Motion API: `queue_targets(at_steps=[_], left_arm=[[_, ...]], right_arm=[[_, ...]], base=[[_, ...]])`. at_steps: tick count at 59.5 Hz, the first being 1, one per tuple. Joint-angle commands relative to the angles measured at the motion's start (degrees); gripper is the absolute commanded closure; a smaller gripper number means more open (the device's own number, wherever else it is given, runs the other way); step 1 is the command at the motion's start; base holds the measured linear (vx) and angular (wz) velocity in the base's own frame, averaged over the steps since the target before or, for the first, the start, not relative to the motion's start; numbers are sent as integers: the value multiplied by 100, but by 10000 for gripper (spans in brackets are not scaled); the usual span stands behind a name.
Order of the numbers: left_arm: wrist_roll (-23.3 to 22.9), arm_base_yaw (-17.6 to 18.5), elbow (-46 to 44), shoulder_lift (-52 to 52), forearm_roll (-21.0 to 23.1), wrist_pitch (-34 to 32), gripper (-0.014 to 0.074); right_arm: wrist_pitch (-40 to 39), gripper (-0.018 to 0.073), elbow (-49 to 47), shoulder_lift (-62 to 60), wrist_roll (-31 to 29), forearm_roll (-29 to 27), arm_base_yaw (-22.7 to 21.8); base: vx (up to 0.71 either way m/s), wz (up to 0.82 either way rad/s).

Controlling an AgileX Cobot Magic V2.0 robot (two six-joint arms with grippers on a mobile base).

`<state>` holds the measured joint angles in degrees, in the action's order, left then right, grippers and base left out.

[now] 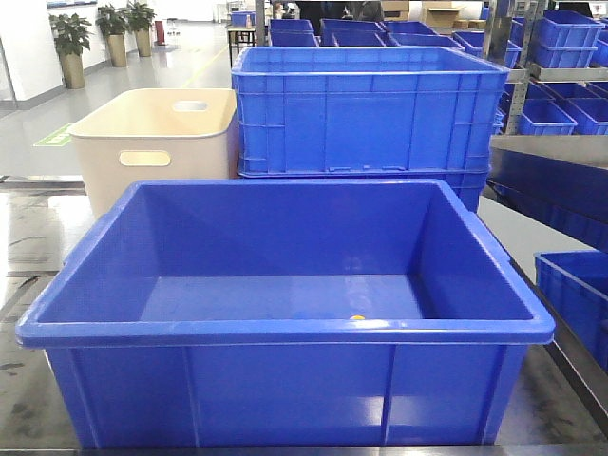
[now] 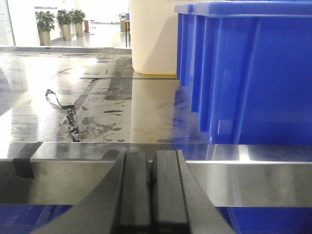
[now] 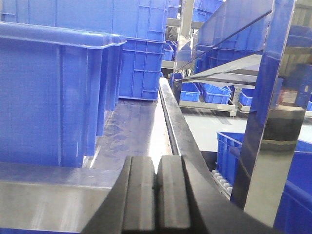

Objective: Pick red and yellow blocks into blue bin

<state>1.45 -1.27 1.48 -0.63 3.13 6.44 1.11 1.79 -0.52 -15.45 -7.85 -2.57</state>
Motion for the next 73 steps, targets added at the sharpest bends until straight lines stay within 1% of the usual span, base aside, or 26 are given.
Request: queue_targets(at_steps=[1,7,11,22,47,59,73], left_arm=[[-40,3,-97,-98,63,-484,603],[-40,3,-97,-98,63,-484,603],[-40,3,-97,-98,63,-484,603],[-40,3,-97,-98,63,-484,603],[-40,3,-97,-98,63,-484,603],[-40,3,-97,-98,63,-484,603],[-40,3,-97,-98,63,-484,603]], right_arm=[[-560,569,38,-63,260,363,1],[-590,569,38,-63,939,1004,1],[-646,569,38,-63,1142,1142,1],[-801,569,38,-63,1209,1194,1],[-780,569,38,-63,1243,1200,1],[-780,569,38,-63,1243,1219,205],[-780,569,38,-63,1243,1219,199]], base=[[0,0],[0,0],[0,0],[0,0],[0,0],[0,0],[0,0]])
